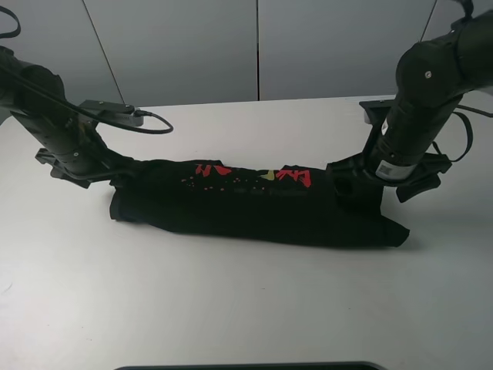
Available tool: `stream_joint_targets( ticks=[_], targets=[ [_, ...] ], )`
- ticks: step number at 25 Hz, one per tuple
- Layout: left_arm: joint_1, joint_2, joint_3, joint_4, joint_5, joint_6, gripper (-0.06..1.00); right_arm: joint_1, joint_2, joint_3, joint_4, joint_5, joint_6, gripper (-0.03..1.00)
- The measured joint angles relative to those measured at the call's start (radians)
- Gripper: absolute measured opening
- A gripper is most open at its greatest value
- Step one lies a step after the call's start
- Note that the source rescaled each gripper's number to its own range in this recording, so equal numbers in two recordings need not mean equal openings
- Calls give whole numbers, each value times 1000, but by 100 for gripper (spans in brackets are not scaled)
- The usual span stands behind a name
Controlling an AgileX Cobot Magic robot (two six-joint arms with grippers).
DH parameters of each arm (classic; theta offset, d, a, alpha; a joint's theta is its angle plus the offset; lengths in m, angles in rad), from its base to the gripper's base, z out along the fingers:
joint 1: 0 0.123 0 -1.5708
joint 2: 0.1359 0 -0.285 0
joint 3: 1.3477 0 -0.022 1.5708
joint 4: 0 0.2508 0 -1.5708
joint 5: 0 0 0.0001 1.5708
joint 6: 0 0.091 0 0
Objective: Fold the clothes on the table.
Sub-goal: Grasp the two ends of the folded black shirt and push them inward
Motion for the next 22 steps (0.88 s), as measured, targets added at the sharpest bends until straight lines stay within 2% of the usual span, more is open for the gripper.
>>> stream_joint_targets(
  ticks=[18,20,22],
  targets=[
    [4,0,-1,0,2,6,99,0,133,6,25,-68,-14,99],
    [4,0,-1,0,2,6,99,0,135,6,33,-74,-24,90],
    [4,0,-1,0,2,6,99,0,142,6,56,-85,-34,66]
  ],
)
